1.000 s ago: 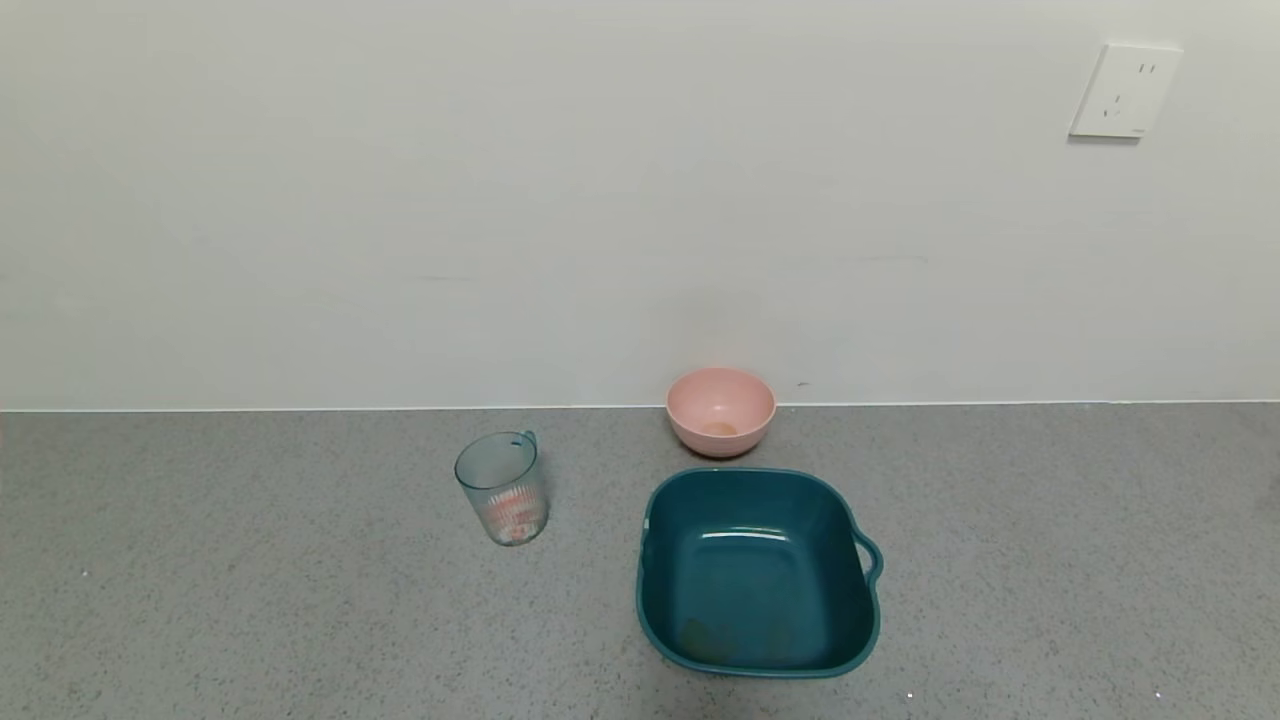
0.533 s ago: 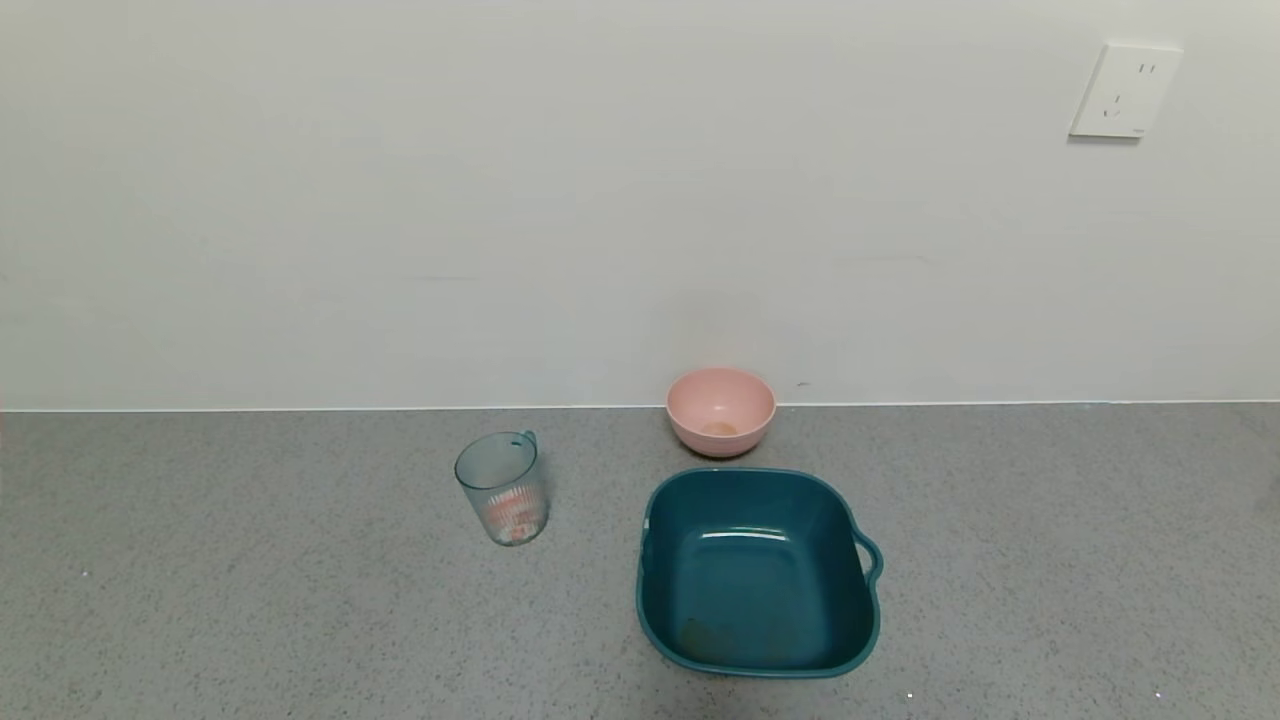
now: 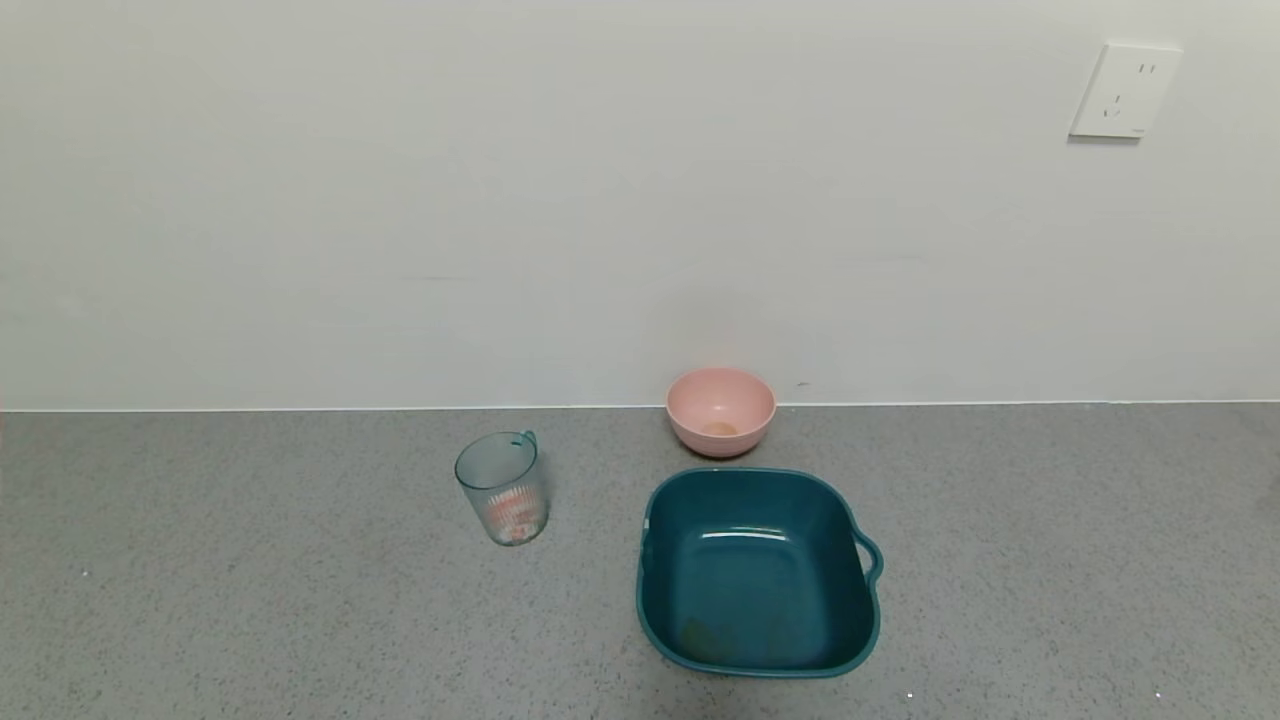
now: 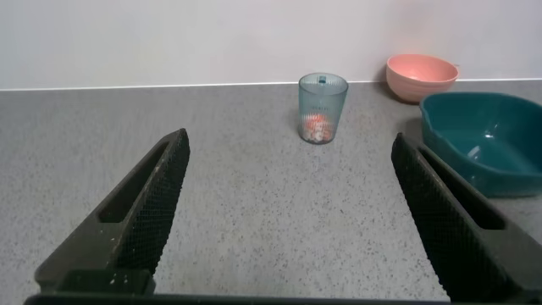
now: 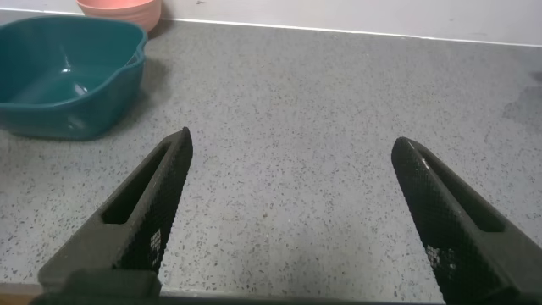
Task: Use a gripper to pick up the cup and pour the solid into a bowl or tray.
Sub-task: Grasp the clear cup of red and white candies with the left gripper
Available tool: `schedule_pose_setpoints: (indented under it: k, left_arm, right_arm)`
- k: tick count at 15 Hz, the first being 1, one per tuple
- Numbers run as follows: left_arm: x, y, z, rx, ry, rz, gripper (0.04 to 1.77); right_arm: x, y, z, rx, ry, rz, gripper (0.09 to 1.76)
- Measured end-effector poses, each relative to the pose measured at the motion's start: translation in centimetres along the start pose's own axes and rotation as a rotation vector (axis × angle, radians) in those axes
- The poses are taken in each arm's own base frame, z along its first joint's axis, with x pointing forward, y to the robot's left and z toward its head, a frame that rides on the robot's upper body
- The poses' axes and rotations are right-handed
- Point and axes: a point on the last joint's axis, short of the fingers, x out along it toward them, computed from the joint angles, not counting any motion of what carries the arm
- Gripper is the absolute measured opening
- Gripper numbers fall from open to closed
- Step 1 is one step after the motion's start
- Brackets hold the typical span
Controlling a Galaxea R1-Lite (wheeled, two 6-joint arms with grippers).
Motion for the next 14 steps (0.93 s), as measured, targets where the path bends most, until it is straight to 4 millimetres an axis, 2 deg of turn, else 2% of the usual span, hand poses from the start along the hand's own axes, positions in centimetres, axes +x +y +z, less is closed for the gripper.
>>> schedule_pose_setpoints:
  k: [3,6,10,14]
  left_arm:
    - [1.3,0.1,3.1,-0.002,0.04,-0.028,1.72]
    - [4.1,0.1,6.0,-0.005,0.126,-0.06,1.72]
    - [9.9,-0.2,8.4,-0.005,0.221,-0.089,1.72]
    - [16.1,-0.4,8.8,-0.009,0.251,-0.084,1.72]
  right_arm:
    - [0.0,0.0,0.0,0.0,0.0,0.0,1.71]
    - [0.0,0.0,0.0,-0.001,0.0,-0.001,1.71]
    - [0.0,0.0,0.0,-0.001,0.0,0.0,1.71]
    - [0.0,0.0,0.0,0.0,0.0,0.0,1.71]
